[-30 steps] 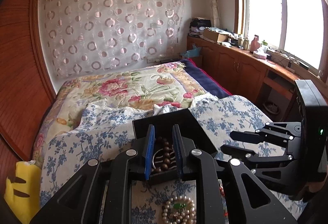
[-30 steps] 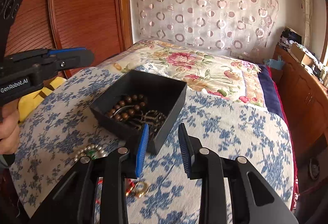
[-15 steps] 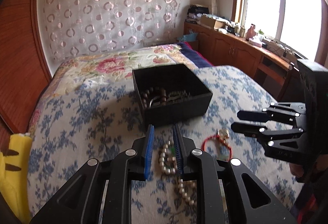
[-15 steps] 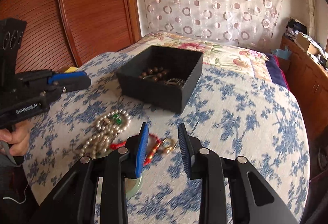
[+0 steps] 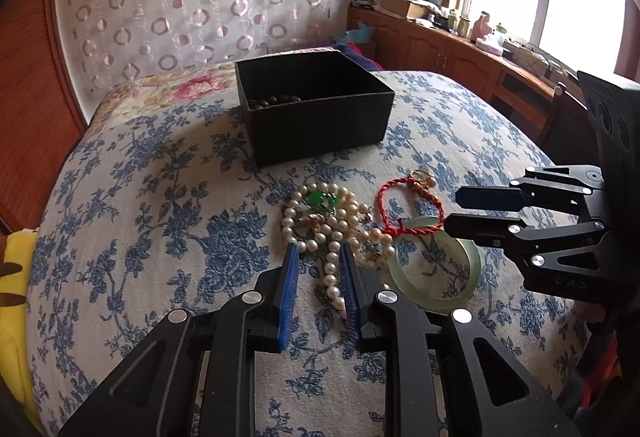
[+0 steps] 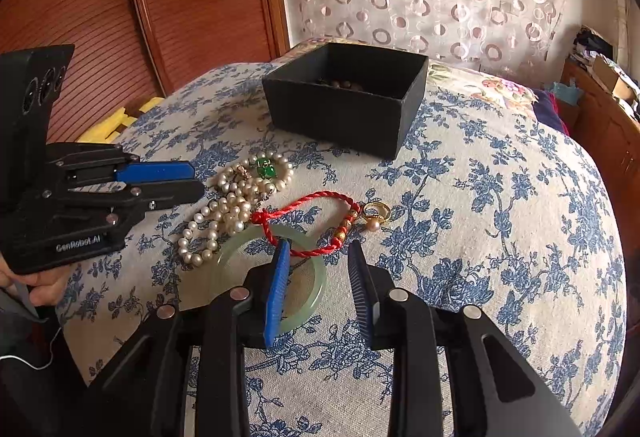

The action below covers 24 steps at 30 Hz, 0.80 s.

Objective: Organize jewelry
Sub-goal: 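Move both tools back to the remaining jewelry pile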

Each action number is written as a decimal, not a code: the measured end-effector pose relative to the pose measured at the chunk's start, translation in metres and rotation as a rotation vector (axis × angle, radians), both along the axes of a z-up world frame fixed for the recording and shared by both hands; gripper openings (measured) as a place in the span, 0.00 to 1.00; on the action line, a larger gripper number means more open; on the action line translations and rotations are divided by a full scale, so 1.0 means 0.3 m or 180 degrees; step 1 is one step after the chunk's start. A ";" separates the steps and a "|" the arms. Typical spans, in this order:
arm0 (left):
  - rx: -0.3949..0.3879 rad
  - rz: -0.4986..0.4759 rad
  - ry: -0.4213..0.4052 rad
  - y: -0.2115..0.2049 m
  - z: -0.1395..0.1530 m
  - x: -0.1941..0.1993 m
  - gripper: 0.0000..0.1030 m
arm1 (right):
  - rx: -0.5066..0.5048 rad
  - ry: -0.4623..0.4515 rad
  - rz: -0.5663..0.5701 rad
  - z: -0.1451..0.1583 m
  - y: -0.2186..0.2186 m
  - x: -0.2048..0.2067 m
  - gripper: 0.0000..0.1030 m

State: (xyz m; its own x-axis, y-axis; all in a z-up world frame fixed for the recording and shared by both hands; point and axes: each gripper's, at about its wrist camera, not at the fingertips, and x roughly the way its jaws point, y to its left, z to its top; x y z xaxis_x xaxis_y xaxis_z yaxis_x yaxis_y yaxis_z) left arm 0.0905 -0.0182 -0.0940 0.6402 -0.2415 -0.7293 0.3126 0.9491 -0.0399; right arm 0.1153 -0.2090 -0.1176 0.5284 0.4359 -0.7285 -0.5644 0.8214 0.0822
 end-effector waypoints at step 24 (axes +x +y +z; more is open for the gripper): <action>0.0106 -0.0039 0.0149 -0.026 -0.051 -0.014 0.12 | 0.0051 -0.0044 -0.0081 0.024 -0.017 0.009 0.32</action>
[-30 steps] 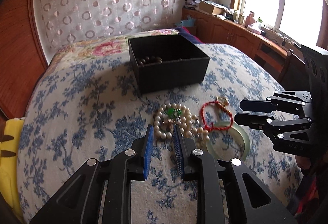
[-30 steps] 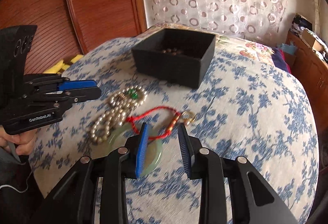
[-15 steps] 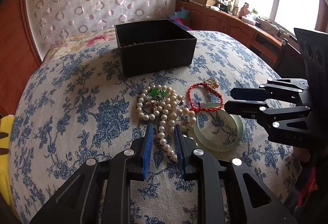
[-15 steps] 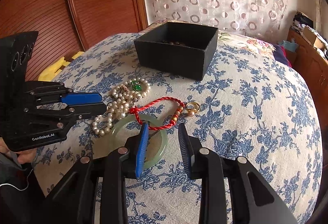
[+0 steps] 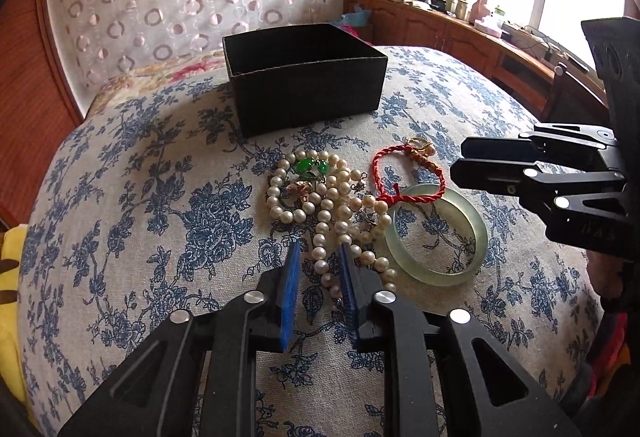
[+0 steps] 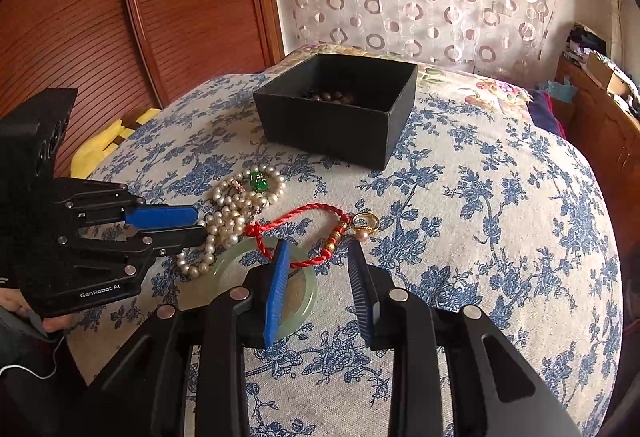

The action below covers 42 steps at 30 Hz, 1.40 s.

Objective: Organize jewelry
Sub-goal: 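Move both tools back to the remaining jewelry pile, then grasp the pearl necklace with the left tool while the right tool grasps the red cord bracelet, then lift the pearls and red cord with both tools and carry them over the box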

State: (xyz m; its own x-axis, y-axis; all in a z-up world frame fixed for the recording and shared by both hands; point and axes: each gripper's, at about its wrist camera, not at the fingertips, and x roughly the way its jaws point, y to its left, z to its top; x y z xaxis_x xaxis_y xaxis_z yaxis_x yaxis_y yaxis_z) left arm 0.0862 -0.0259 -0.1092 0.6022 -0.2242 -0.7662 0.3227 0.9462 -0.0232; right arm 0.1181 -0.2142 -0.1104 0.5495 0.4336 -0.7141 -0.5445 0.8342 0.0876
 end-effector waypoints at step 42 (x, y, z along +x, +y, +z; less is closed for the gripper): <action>-0.0330 0.0264 -0.0922 0.119 0.378 -0.056 0.06 | -0.0172 -0.0015 0.0023 0.052 0.054 0.126 0.08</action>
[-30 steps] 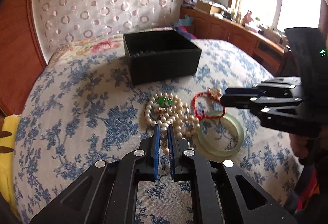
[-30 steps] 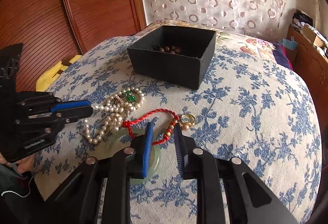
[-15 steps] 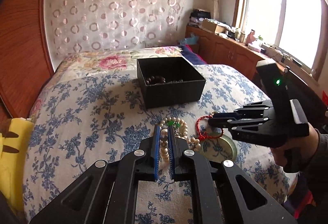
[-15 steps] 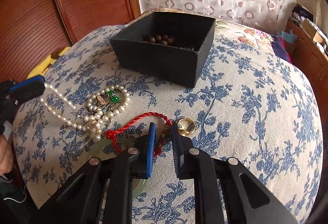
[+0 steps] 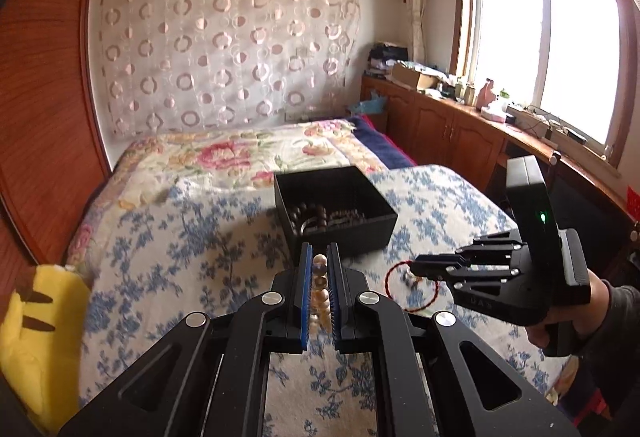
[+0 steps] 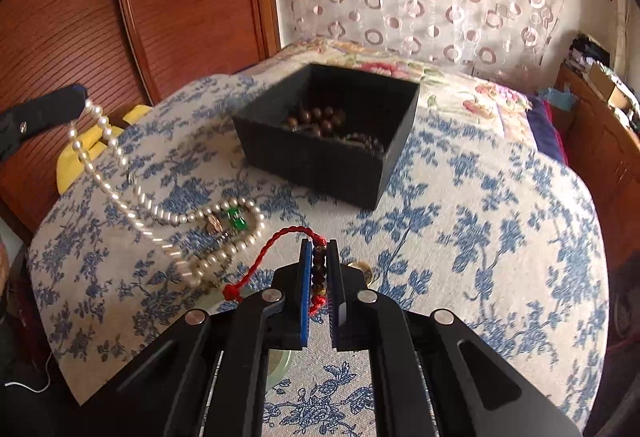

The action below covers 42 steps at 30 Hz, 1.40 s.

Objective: Organize jewelry
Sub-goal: 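Lift the pearls and red cord with both tools and carry them over the box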

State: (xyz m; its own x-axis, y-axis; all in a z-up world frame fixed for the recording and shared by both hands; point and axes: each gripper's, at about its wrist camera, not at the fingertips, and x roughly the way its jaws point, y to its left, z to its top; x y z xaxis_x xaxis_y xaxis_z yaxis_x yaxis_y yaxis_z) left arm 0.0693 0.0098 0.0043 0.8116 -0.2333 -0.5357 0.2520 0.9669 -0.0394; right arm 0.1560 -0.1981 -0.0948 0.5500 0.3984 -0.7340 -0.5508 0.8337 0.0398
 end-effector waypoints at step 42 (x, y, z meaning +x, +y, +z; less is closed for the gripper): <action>0.0438 -0.0092 -0.0598 -0.141 0.414 0.194 0.06 | 0.0190 -0.0440 -0.0087 0.249 -0.055 0.090 0.08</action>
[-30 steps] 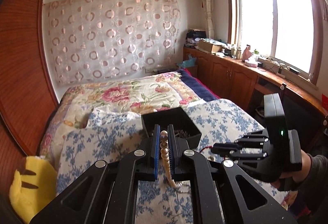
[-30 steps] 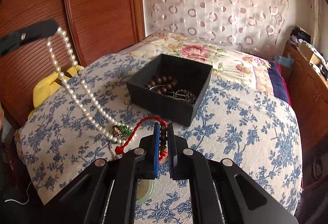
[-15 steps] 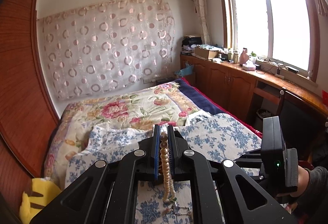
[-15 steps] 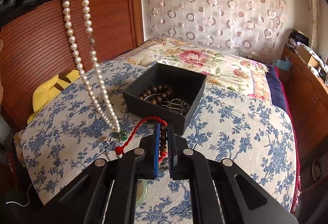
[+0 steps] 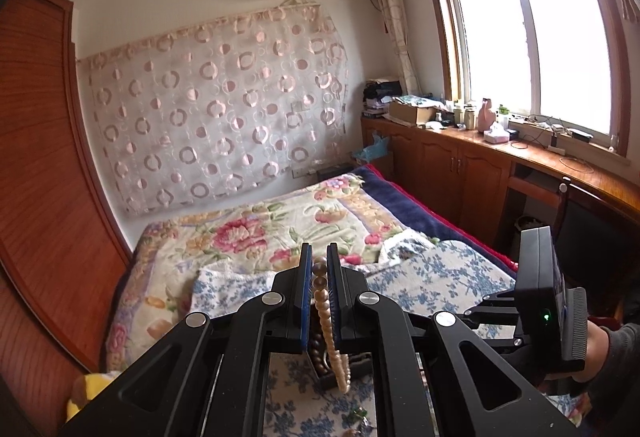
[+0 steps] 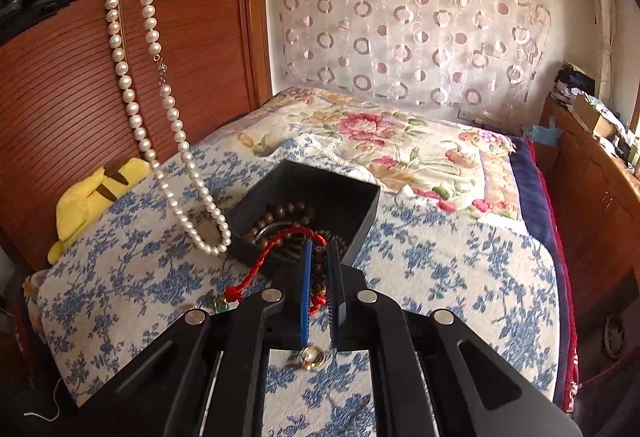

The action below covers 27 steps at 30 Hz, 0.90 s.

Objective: Organize jewelry
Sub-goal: 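Lift the pearls and red cord with both tools and carry them over the box, then open the right tool over the box to drop the red cord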

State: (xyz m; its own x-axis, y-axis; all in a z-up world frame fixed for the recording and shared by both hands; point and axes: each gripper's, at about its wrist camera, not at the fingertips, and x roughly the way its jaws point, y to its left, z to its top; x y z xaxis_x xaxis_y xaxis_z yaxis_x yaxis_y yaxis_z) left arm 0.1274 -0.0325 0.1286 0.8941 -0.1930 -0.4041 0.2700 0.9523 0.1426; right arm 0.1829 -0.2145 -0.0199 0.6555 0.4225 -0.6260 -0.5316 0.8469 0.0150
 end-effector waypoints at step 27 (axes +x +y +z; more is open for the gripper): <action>-0.0059 -0.0056 0.0317 -0.014 -0.126 0.328 0.06 | 0.0000 0.0262 0.0169 -0.146 0.126 0.320 0.09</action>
